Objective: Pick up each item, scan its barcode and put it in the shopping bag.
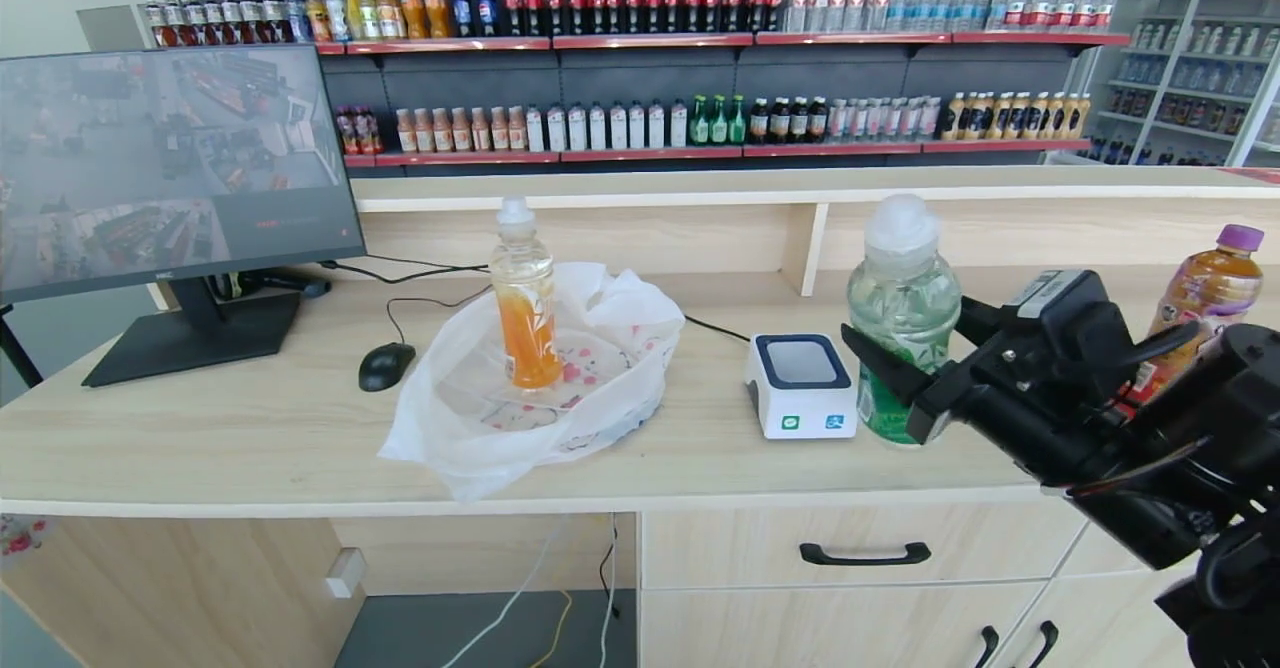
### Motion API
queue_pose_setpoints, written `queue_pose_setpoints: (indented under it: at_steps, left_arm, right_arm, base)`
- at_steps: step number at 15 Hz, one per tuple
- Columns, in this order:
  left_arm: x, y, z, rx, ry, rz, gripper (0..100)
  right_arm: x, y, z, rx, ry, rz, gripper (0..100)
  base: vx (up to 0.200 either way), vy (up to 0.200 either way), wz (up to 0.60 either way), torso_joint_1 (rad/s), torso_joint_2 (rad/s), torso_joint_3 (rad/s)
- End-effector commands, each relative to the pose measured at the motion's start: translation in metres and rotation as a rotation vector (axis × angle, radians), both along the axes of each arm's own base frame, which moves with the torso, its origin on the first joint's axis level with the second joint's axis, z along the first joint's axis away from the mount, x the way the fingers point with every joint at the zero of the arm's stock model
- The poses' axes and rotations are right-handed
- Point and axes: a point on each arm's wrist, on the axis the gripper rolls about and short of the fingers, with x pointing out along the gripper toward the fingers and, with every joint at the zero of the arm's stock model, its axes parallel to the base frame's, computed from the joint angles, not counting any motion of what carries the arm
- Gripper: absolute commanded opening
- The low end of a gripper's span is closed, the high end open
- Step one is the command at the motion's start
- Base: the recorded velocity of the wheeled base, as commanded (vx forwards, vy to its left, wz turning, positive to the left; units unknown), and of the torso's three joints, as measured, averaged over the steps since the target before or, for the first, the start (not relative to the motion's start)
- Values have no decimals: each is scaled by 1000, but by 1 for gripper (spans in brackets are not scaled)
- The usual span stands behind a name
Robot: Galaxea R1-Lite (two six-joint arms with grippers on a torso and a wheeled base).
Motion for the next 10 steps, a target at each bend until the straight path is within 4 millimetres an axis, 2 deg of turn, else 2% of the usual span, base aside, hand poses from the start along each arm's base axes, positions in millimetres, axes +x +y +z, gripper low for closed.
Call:
queue_pose_setpoints:
  at_steps: [1,3,6,10]
  left_arm:
    - [0,0,0,0,-1,2,100]
    - [0,0,0,-1,-1,0,100]
    - [0,0,0,-1,1,0,100]
    - [0,0,0,-1,-1,0,100]
  right_arm:
    - [29,7,0,-99,-95,-15,0]
    - [52,18,12,-213,-267,16,0]
    - [72,33,6,-346,-400,82,0]
    - [91,17,5,-474,-540,147,0]
  base:
    - [0,0,0,0,0,0]
    - [0,0,0,0,0,0]
    - [0,0,0,0,0,0]
    - [0,0,0,0,0,0]
